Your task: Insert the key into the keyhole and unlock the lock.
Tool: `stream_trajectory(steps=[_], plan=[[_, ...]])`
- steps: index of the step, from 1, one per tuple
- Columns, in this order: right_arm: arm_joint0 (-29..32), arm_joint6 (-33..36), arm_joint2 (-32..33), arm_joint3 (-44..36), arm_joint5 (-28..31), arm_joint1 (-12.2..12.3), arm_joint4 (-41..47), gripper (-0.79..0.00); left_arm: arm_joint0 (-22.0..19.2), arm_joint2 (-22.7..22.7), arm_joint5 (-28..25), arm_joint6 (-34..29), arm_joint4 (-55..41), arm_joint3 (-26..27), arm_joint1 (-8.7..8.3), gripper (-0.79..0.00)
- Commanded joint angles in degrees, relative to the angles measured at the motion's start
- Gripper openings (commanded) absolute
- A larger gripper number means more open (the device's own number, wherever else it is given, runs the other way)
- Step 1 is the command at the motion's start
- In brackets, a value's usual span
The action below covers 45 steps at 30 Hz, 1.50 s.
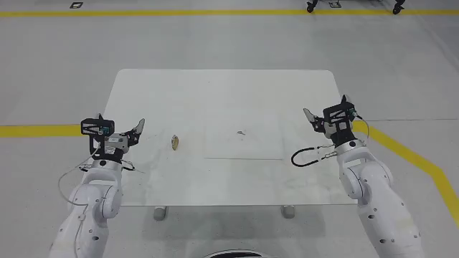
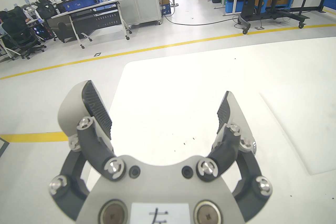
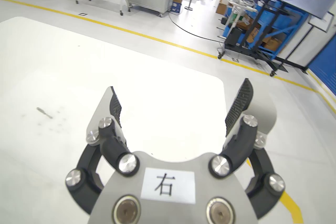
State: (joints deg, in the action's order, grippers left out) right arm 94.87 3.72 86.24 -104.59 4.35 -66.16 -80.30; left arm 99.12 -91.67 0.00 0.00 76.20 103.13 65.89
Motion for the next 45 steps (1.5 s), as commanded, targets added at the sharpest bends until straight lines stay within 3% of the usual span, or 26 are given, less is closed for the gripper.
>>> stream_trajectory(steps=[1, 12, 17, 22, 25, 36, 37, 38, 39, 45], plan=[[-0.5, 1.2, -0.8, -0.2, -1.0, -0.1, 1.0, 0.000, 0.0, 0.0, 0.0, 0.0, 0.0, 0.0, 0.00, 0.000], [-0.9, 1.9, -0.9, 0.7, -0.8, -0.1, 1.0, 0.000, 0.0, 0.0, 0.0, 0.0, 0.0, 0.0, 0.00, 0.000], [-8.1, 5.9, -4.2, 6.8, 10.2, 0.0, -0.1, 0.000, 0.0, 0.0, 0.0, 0.0, 0.0, 0.0, 0.00, 0.000], [-14.5, 9.9, -11.7, 10.1, 19.0, -0.5, -2.7, 0.000, 0.0, 0.0, 0.0, 0.0, 0.0, 0.0, 0.00, 0.000], [-18.3, 11.6, -15.6, 14.0, 21.6, -1.0, -2.6, 0.000, 0.0, 0.0, 0.0, 0.0, 0.0, 0.0, 0.00, 0.000], [-26.6, 7.7, -24.5, 24.6, 35.0, -2.2, -2.7, 0.000, 0.0, 0.0, 0.0, 0.0, 0.0, 0.0, 0.00, 0.000], [-27.3, 7.3, -25.0, 25.6, 36.0, -2.3, -2.4, -0.052, 0.0, 0.0, 0.0, 0.0, 0.0, 0.0, 0.00, 0.000], [-28.1, 7.6, -25.4, 26.8, 36.2, -2.4, -2.4, -0.277, 0.0, 0.0, 0.0, 0.0, 0.0, 0.0, 0.00, 0.000], [-28.9, 8.2, -26.0, 27.9, 36.0, -2.6, -2.4, -0.394, 0.0, 0.0, 0.0, 0.0, 0.0, 0.0, 0.00, 0.000], [-33.6, 9.6, -30.0, 33.9, 39.6, -3.7, -1.1, -0.409, 0.0, 0.0, 0.0, 0.0, 0.0, 0.0, 0.00, 0.000]])
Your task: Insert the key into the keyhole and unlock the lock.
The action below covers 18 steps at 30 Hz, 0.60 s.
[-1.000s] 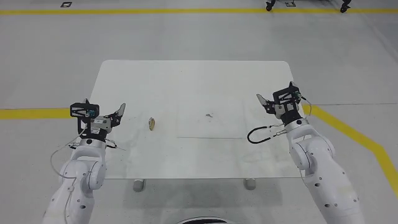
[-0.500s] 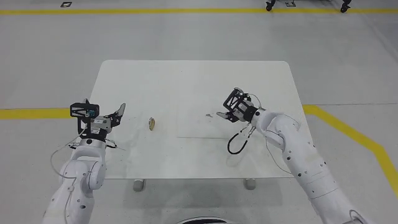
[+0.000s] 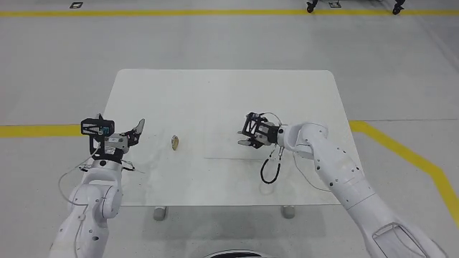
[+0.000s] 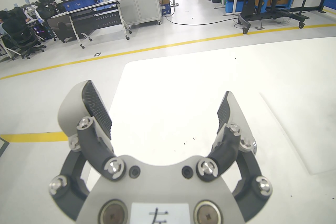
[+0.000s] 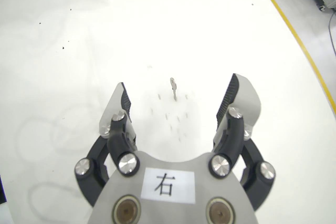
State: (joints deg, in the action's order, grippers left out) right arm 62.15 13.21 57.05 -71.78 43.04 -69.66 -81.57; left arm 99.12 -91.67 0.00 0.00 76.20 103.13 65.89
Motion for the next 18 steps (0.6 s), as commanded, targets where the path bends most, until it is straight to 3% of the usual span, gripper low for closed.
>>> stream_trajectory(steps=[1, 14, 17, 18], plan=[[-1.6, -0.1, -1.4, 1.9, 1.7, -0.4, 0.4, -0.406, 0.0, 0.0, 0.0, 0.0, 0.0, 0.0, 0.00, 0.000], [-7.7, 1.8, -7.6, 8.9, 2.0, -2.5, -0.4, -0.496, 0.0, 0.0, 0.0, 0.0, 0.0, 0.0, 0.00, 0.000], [-8.6, 2.0, -8.6, 9.7, 2.1, -2.9, -0.6, -0.551, 0.0, 0.0, 0.0, 0.0, 0.0, 0.0, 0.00, 0.000], [-8.8, 2.1, -8.9, 9.9, 2.1, -3.0, -0.8, -0.628, 0.0, 0.0, 0.0, 0.0, 0.0, 0.0, 0.00, 0.000]])
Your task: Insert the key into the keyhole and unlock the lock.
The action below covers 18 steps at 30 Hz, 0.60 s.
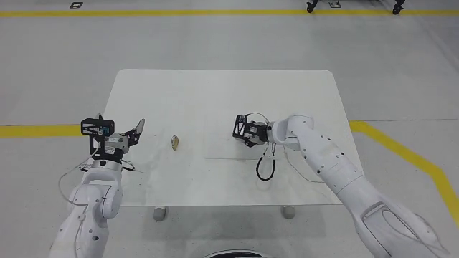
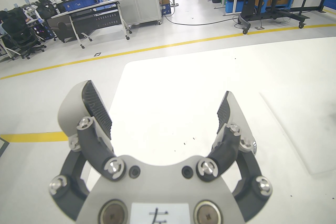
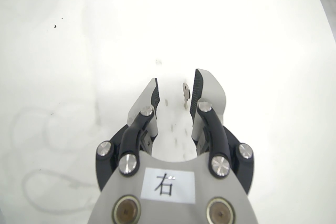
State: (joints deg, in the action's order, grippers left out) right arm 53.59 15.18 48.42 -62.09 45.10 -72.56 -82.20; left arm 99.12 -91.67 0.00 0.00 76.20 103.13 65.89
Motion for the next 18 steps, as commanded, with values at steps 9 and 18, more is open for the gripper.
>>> stream_trajectory(steps=[9, 18], plan=[[0.0, 0.8, 0.0, -0.9, -3.1, 0.2, -2.8, -0.785, 0.0, 0.0, 0.0, 0.0, 0.0, 0.0, 0.00, 0.000], [6.8, -5.3, 7.8, -11.2, -8.6, 3.2, -6.2, -0.785, 0.0, 0.0, 0.0, 0.0, 0.0, 0.0, 0.00, 0.000]])
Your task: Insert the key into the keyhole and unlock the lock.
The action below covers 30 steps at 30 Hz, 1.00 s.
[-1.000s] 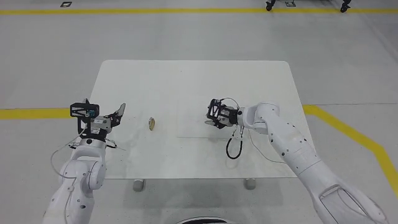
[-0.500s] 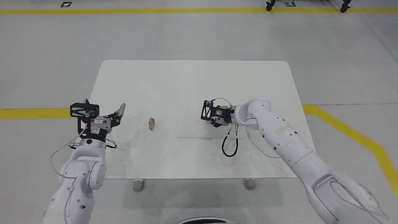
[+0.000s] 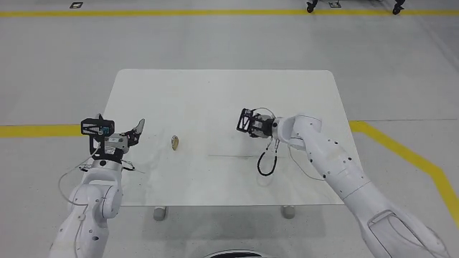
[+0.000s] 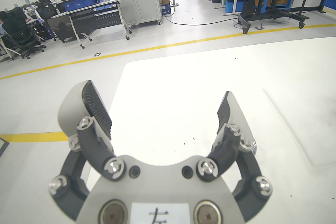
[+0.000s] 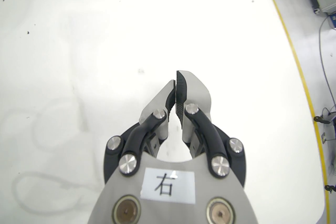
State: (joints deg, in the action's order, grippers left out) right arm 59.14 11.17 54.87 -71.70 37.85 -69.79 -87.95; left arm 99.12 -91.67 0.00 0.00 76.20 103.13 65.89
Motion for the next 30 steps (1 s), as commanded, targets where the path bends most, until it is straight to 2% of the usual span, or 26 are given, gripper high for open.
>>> stream_trajectory(steps=[1, 7, 10, 13, 22, 23, 24, 25, 26, 28, 30], plan=[[2.4, -2.7, 2.4, -2.7, -2.7, 0.7, -0.5, -0.785, 0.0, 0.0, 0.0, 0.0, 0.0, 0.0, 0.00, 0.000], [8.4, -12.4, 8.4, -6.4, -7.4, 1.6, 6.1, -0.785, 0.0, 0.0, 0.0, 0.0, 0.0, 0.0, 0.00, 0.000], [10.9, -18.7, 11.3, -6.3, -5.6, 2.0, 11.5, -0.785, 0.0, 0.0, 0.0, 0.0, 0.0, 0.0, 0.00, 0.000], [13.3, -24.5, 14.6, -4.8, -0.9, 2.6, 16.6, -0.785, 0.0, 0.0, 0.0, 0.0, 0.0, 0.0, 0.00, 0.000], [13.3, -24.5, 14.6, -4.8, -0.9, 2.6, 16.6, -0.785, 0.0, 0.0, 0.0, 0.0, 0.0, 0.0, 0.00, 0.000], [13.3, -24.5, 14.6, -4.8, -0.9, 2.6, 16.6, -0.785, 0.0, -0.4, 1.0, -0.1, 1.2, -0.3, -0.03, 0.000], [13.5, -24.6, 14.6, -4.8, -1.0, 2.6, 16.9, -0.785, 0.0, -1.1, 7.2, -1.1, 10.5, -0.7, -0.21, 0.000], [13.8, -25.2, 14.6, -4.8, -0.8, 2.5, 18.3, -0.785, 0.2, 0.5, 11.7, -2.1, 18.2, 0.0, -0.14, 0.000], [13.7, -25.7, 14.4, -4.1, 0.4, 2.5, 19.5, -0.785, 0.1, 2.4, 13.8, -2.8, 20.5, 1.1, 0.11, 0.000], [12.4, -26.3, 13.5, -2.5, 1.9, 2.2, 21.9, -0.785, -0.7, 4.2, 14.5, -3.8, 17.5, 3.0, 0.59, 0.000], [10.8, -27.3, 12.0, -0.4, 4.5, 1.6, 25.1, -0.785, -1.7, 5.3, 12.8, -4.1, 16.4, 4.2, 0.78, 0.000]])
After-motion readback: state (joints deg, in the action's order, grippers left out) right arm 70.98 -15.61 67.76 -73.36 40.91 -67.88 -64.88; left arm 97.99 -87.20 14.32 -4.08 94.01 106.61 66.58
